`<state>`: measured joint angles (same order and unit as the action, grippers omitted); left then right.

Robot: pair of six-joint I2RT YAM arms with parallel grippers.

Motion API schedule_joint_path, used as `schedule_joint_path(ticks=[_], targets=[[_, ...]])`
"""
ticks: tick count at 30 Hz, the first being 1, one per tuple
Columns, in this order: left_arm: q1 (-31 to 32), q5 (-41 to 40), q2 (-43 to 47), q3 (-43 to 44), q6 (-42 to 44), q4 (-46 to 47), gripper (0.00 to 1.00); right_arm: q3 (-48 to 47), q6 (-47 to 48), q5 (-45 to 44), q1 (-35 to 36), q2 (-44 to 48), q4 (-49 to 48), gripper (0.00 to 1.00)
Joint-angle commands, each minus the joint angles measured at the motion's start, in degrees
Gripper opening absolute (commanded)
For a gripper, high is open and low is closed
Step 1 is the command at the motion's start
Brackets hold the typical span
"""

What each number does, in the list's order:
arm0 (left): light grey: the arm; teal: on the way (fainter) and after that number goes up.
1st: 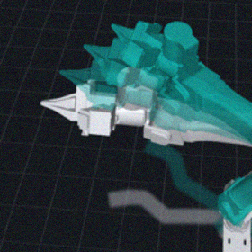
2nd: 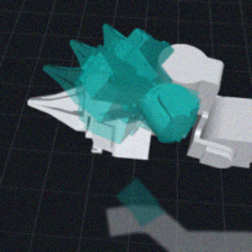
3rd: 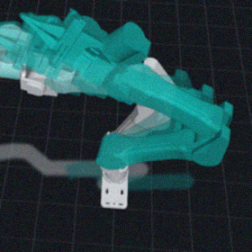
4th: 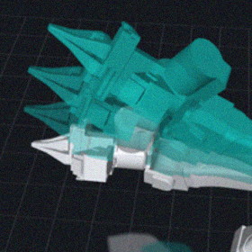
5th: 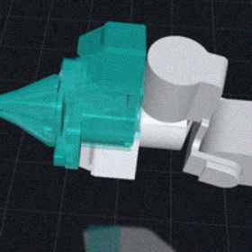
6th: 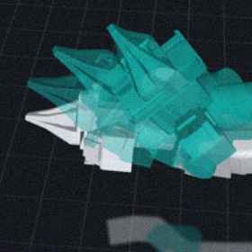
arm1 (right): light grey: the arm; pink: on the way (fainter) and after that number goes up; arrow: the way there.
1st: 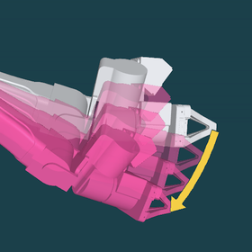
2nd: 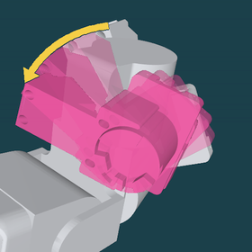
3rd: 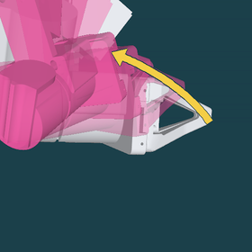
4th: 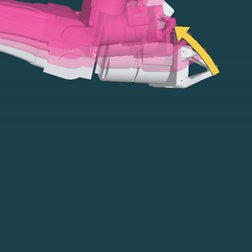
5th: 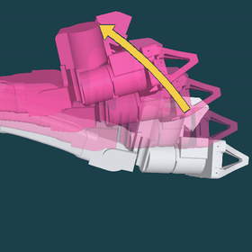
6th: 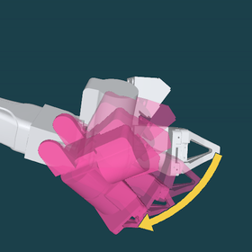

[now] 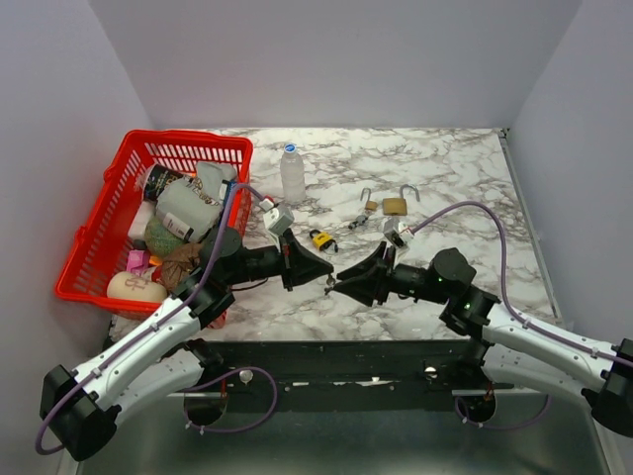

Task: Unlock with the key

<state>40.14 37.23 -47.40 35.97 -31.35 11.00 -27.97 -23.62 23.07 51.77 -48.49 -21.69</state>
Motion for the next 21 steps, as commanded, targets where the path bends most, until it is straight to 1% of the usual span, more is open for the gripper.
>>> schedule_joint_path(ticks=[1, 7, 13, 16, 17, 19, 20, 21], targets=[[-0.06, 2.23, 0.02, 0.07, 0.15, 1.56, 0.0, -0.6, -2.4, 3.47, 0.09, -1.08, -8.01, 0.43], [-0.15, 2.32, 0.29, -0.28, -0.37, 2.53, 0.0, -1.3, -3.01, 4.44, 0.0, -3.54, -8.72, 0.39], [-0.06, 2.32, 0.37, -0.37, -0.64, 3.06, 0.0, -0.51, -4.15, 4.53, -0.09, -4.16, -11.34, 0.31], [-0.06, 2.58, 0.2, -0.37, -0.64, 3.15, 0.0, 0.89, -5.82, 4.35, -0.18, -4.59, -15.11, 0.24], [-0.15, 2.58, 0.11, -0.46, -0.64, 3.32, 0.0, 1.07, -6.35, 4.09, -0.26, -5.21, -15.57, 0.16], [-0.15, 2.84, 0.02, -0.63, -1.16, 3.85, 0.0, 1.07, -6.53, 3.91, -0.26, -5.82, -16.19, 0.1], [-0.06, 2.67, 0.02, -0.72, -1.17, 4.02, 0.0, 1.07, -6.79, 3.91, -0.35, -6.35, -16.27, 0.05], [-0.06, 2.67, 0.02, -0.72, -1.25, 4.11, 0.0, 0.9, -6.88, 4.0, -0.44, -6.62, -16.28, 0.03]])
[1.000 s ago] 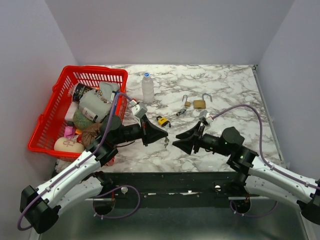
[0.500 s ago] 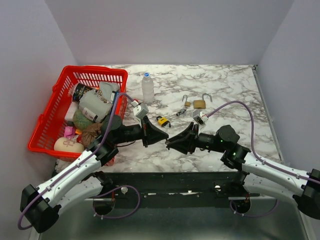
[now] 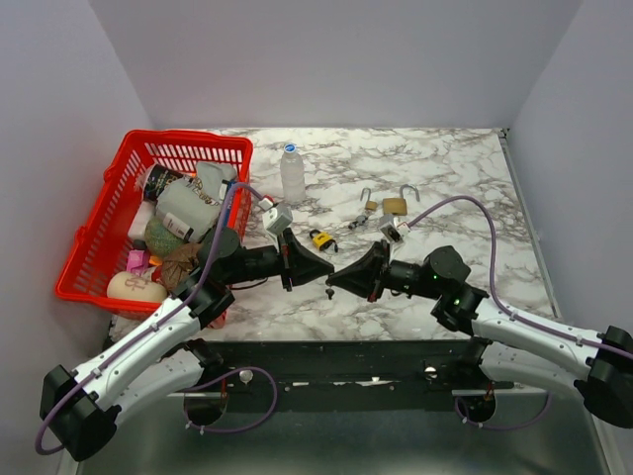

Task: Unlock with the key

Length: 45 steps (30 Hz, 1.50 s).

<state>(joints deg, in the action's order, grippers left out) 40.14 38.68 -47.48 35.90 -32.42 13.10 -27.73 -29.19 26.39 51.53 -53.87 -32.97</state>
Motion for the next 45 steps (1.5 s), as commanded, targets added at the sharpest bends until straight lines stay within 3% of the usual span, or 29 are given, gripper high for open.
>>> schedule_joint_path(ticks=[1, 5, 9, 20, 22, 26, 29, 31, 33, 34, 36, 45], targets=[[-0.15, 0.97, 0.2, -0.57, -0.18, 1.93, 0.0, 0.57, -1.31, 0.77, -0.2, -1.33, -5.0, 0.01], [-0.15, 0.09, 0.37, -0.48, -0.18, 1.93, 0.0, 0.65, -1.83, 0.68, -0.46, -1.5, -4.56, 0.03], [-0.06, -0.36, 0.55, -0.22, -0.09, 1.66, 0.0, 1.18, -2.1, 0.59, -0.55, -1.42, -4.56, 0.13], [-0.15, -0.97, 0.9, 0.22, -0.01, 0.87, 0.0, 1.97, -2.28, 0.5, -0.55, -0.71, -4.56, 0.2], [-0.06, -1.06, 0.9, 0.22, -0.01, 0.78, 0.0, 1.97, -2.27, 0.5, -0.55, -0.71, -4.56, 0.19], [-0.06, -1.58, 0.9, 0.14, -0.01, 0.78, 0.0, 1.97, -2.19, 0.94, -0.55, -0.63, -4.73, 0.01], [-0.06, -3.42, 0.73, 0.48, 0.25, -0.61, 0.0, 2.5, -1.93, -0.2, -0.64, -0.01, -4.82, 0.01], [-0.15, -6.06, 0.2, 2.06, 1.39, -3.16, 0.24, 3.03, -1.75, -2.21, -0.99, 0.77, -4.3, 0.01], [-0.06, -8.34, -0.94, 3.73, 3.67, -8.16, 0.65, 4.08, -1.31, -3.1, -2.65, 1.57, -3.25, 0.01], [-0.06, -11.05, -1.38, 5.48, 4.21, -9.83, 0.71, 4.69, -1.31, -3.8, -3.36, 2.18, -2.54, 0.01], [-0.06, -13.35, -2.96, 7.07, 5.26, -13.0, 0.78, 6.97, -1.66, -4.07, -6.69, 4.46, -2.1, 0.01], [2.92, -28.29, -16.13, 17.79, 3.78, -24.78, 0.79, 12.25, -0.61, -3.1, -18.74, 18.42, 6.33, 0.01]])
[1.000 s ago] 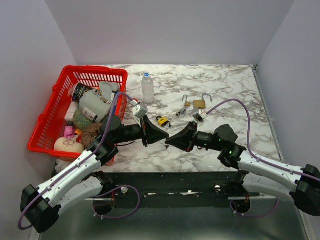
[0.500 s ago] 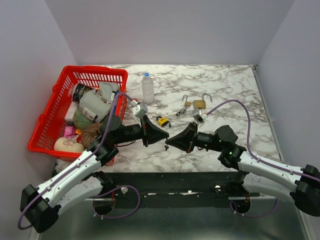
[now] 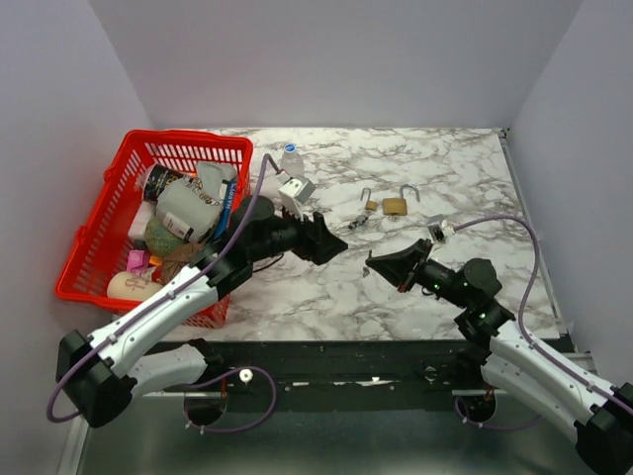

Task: Unlock with the key

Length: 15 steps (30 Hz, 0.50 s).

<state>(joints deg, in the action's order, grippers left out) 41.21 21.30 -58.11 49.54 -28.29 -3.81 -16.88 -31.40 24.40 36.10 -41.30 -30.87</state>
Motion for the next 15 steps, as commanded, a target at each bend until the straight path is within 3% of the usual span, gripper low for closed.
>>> schedule_joint_path(ticks=[1, 8, 9, 10, 15], targets=[[2.9, -13.1, -7.18, 6.86, -0.62, -9.27, 0.79, 1.24, 1.95, -2.33, -3.66, 7.01, 7.29, 0.01], [5.02, -27.36, -27.99, 21.82, -5.8, -27.8, 0.86, 1.24, 4.94, -4.8, -4.02, 15.71, 16.45, 0.01], [4.76, -27.89, -29.59, 22.52, -7.03, -28.44, 0.97, 1.5, 4.94, -5.06, -4.02, 16.42, 16.81, 0.01], [4.49, -29.2, -31.09, 23.31, -7.82, -28.88, 0.99, 1.76, 4.94, -5.07, -4.02, 17.38, 17.33, 0.01], [2.39, -30.52, -39.71, 25.17, -11.78, -29.14, 0.99, 3.0, 4.94, -4.28, -4.02, 20.38, 18.21, 0.01]])
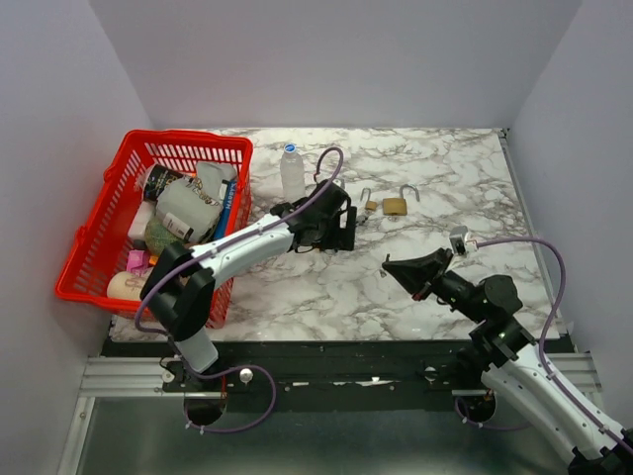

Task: Unlock with the key

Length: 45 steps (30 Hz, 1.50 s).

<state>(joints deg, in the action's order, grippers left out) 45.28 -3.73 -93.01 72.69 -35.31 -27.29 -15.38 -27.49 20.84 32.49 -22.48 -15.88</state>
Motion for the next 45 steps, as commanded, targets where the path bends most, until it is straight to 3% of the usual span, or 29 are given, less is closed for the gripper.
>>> schedule_joint_path(ticks=[1, 5, 16, 24, 33, 45], targets=[[-1.94, -5.94, -5.68, 2.72, -5.9, -5.5, 0.99, 1.58, 1.12, -0.54, -0.41, 1.82, 3.57, 0.01], [-3.35, -8.84, -10.07, 4.3, -8.81, -5.15, 0.99, 2.28, 1.12, 0.69, -0.41, 2.26, 3.66, 0.01], [-5.2, -10.25, -18.6, 10.8, -9.87, -6.46, 0.83, 4.3, 0.68, 2.1, -0.41, 6.13, 4.19, 0.01], [-5.29, -13.32, -20.89, 14.06, -9.6, -10.42, 0.82, 4.57, 1.64, 1.84, -0.41, 7.8, 5.95, 0.01], [-5.11, -12.71, -20.45, 10.64, -12.24, -8.58, 0.83, 4.74, 1.82, 2.1, -0.41, 8.33, 6.48, 0.01], [-5.2, -11.83, -25.28, 14.41, -9.78, -7.86, 0.82, 4.65, 1.91, 1.92, -0.41, 9.47, 7.53, 0.01]])
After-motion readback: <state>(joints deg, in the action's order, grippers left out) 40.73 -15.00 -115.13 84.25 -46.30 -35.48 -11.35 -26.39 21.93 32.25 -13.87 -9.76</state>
